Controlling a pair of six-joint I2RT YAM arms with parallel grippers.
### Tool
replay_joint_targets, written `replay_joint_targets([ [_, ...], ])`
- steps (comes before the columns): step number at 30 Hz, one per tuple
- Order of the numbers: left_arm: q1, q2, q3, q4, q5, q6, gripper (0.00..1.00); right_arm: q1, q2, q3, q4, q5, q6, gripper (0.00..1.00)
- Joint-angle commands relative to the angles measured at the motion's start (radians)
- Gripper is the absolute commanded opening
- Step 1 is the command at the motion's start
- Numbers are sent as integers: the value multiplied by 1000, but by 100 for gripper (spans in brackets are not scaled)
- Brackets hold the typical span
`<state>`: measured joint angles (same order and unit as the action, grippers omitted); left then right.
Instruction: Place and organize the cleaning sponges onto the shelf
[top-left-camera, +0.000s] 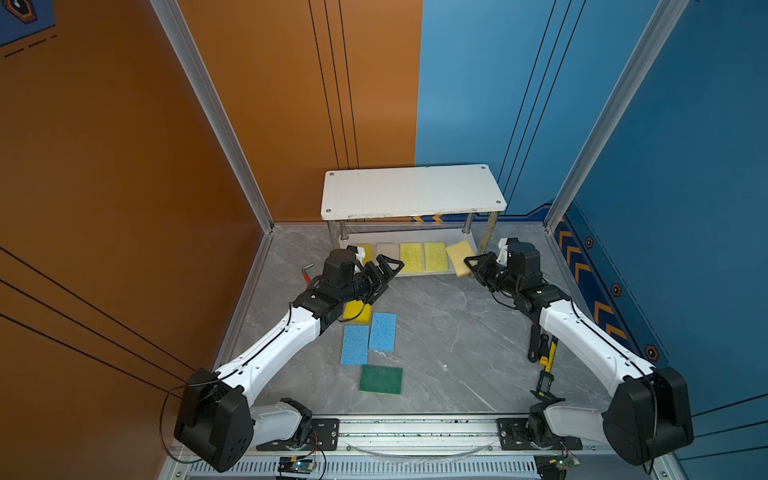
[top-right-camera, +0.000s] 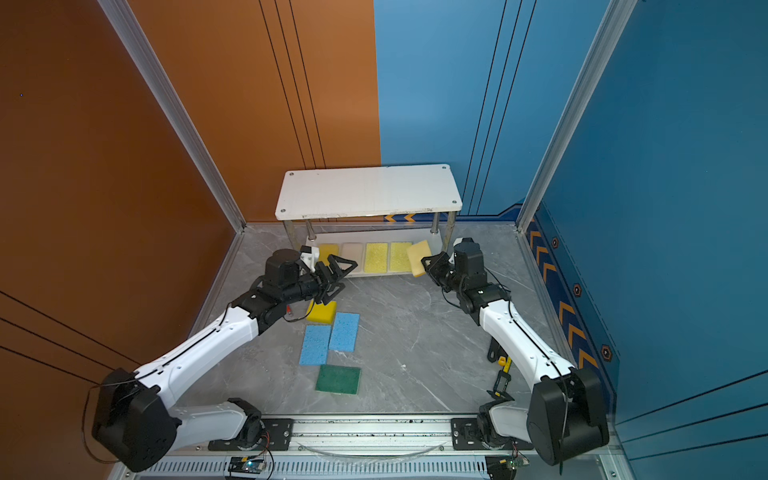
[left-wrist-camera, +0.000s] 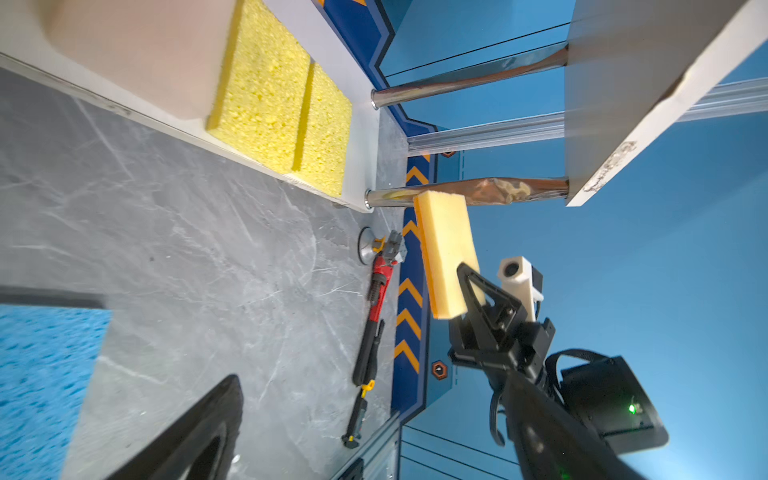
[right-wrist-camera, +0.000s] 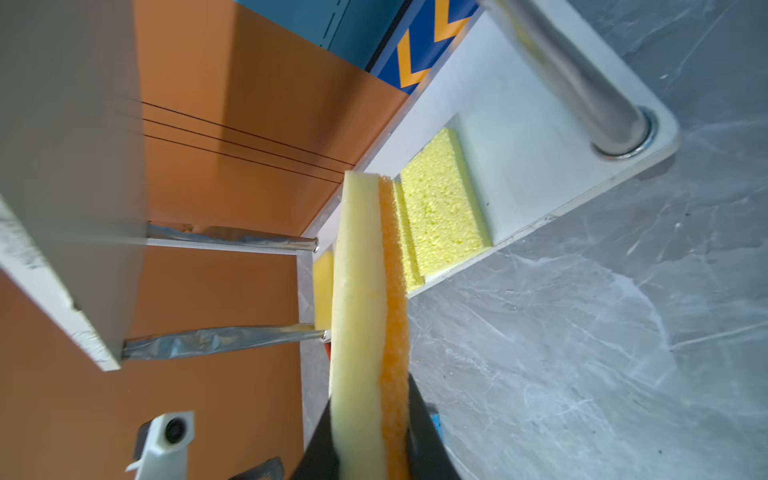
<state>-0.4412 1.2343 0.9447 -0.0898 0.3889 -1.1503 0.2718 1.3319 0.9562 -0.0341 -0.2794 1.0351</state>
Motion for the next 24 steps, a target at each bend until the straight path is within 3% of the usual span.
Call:
replay_joint_targets([
  [1,45,-46,-21,-255,-9,133,98,4,47,57,13,85,-65,19],
  [9,116,-151,-104,-296,-5,139,98,5,163,103,38,136,-95,19],
  [24,258,-210,-61,-485,62,238,98,58,294,96,150,309,-22,19],
])
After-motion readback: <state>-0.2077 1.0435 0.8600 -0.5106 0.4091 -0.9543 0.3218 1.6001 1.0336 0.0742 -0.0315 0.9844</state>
